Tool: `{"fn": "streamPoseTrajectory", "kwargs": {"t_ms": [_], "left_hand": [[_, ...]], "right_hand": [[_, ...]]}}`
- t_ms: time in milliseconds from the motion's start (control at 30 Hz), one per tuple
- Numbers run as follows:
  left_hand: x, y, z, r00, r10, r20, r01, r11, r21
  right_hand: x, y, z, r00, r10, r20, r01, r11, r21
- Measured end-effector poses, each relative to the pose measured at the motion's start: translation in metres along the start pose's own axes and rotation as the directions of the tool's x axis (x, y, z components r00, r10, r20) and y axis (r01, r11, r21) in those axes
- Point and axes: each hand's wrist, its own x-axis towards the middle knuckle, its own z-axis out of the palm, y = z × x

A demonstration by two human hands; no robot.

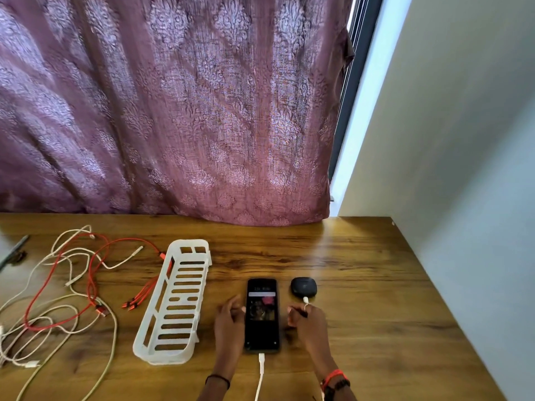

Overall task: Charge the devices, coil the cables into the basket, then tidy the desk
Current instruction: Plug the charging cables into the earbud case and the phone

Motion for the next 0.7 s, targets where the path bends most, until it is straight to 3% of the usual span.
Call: {"fn": "streamPoseTrajectory", "kwargs": {"t_ms": [167, 300, 433, 700], "left_hand": [[-0.002, 0.023, 0.022, 0.968, 0.246, 0.048, -0.248, 0.968, 0.041], [0.003, 0.047, 0.048, 0.903, 0.399, 0.159, -0.42, 0.898, 0.133], [0.013, 0.065, 0.072, 0.853, 0.416, 0.313, -0.496, 0.834, 0.241], [0.035, 0.082, 0.091, 0.796, 0.34, 0.501, -0.579, 0.67, 0.465]], "right_hand": [[0.013, -0.004, -0.023, 0.994, -0.038, -0.101, 0.046, 0.996, 0.073], [0.033, -0.003, -0.037, 0.985, -0.045, -0.168, 0.048, 0.999, 0.016], [0.047, 0.003, -0.043, 0.977, -0.104, -0.187, 0.086, 0.991, -0.103], [0.064, 0.005, -0.043, 0.987, -0.156, 0.044, 0.161, 0.917, -0.364]]}}
